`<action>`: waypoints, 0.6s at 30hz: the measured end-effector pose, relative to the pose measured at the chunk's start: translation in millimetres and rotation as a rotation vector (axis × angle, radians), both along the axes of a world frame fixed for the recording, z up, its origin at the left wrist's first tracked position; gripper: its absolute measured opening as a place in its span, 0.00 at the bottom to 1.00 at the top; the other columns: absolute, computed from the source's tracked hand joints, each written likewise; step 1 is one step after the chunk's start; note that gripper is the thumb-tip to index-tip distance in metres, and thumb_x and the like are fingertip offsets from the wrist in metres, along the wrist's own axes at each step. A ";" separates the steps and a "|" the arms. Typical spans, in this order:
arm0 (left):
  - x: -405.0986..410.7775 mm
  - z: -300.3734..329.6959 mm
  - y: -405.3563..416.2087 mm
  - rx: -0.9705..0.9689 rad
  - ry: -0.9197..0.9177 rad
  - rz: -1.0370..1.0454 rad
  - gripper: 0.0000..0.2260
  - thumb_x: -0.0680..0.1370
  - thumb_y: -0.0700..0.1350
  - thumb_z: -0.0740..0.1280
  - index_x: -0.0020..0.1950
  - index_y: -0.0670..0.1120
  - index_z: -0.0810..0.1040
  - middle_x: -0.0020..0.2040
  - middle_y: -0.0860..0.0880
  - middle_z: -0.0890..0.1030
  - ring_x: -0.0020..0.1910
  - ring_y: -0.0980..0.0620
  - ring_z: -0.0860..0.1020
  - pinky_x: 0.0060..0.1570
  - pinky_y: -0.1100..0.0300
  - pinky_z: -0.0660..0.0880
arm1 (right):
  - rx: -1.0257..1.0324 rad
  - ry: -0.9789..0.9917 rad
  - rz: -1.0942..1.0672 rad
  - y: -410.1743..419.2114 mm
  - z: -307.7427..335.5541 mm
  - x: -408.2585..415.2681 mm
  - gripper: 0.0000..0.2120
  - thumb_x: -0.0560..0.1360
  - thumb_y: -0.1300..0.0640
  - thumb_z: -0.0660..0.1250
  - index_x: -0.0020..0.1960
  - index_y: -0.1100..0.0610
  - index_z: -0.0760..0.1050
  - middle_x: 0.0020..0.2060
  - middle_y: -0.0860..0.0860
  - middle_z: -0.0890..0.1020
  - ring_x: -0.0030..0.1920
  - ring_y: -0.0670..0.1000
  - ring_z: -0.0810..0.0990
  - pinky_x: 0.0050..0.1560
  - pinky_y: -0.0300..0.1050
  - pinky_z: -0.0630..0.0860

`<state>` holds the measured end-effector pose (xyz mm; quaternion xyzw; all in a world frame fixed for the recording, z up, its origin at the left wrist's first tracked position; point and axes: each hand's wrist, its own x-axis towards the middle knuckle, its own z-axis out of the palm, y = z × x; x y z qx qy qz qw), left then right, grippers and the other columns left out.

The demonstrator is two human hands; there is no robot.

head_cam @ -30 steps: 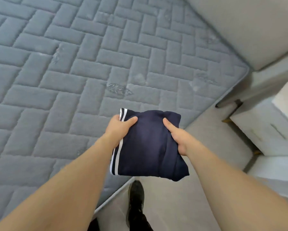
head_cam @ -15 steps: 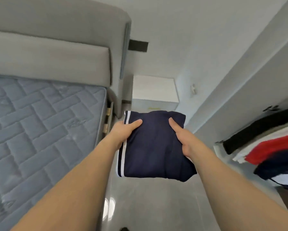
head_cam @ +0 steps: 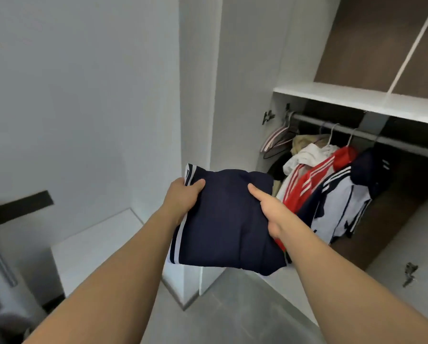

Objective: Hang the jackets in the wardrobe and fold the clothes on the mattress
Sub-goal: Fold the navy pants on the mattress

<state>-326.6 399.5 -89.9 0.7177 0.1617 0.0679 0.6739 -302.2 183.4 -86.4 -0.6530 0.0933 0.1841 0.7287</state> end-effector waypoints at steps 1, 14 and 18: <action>24.9 15.9 -12.8 -0.004 -0.029 -0.037 0.09 0.76 0.50 0.70 0.51 0.47 0.80 0.48 0.49 0.85 0.47 0.49 0.84 0.50 0.50 0.82 | 0.012 -0.034 -0.054 -12.5 14.8 12.9 0.25 0.71 0.41 0.73 0.61 0.56 0.80 0.52 0.52 0.86 0.52 0.56 0.85 0.55 0.52 0.80; 288.3 226.7 -197.3 0.109 -0.398 -0.314 0.08 0.78 0.50 0.67 0.53 0.48 0.79 0.50 0.49 0.83 0.49 0.47 0.82 0.54 0.49 0.80 | 0.071 -0.437 -0.441 -179.4 200.5 193.7 0.17 0.73 0.49 0.66 0.58 0.55 0.81 0.47 0.53 0.87 0.50 0.57 0.85 0.50 0.50 0.78; 353.1 273.5 -224.0 0.133 -0.464 -0.303 0.10 0.78 0.51 0.67 0.55 0.48 0.79 0.51 0.49 0.83 0.49 0.47 0.82 0.54 0.49 0.80 | 0.057 -0.513 -0.447 -207.2 244.8 256.8 0.16 0.75 0.50 0.68 0.59 0.56 0.80 0.48 0.52 0.87 0.50 0.55 0.85 0.52 0.50 0.80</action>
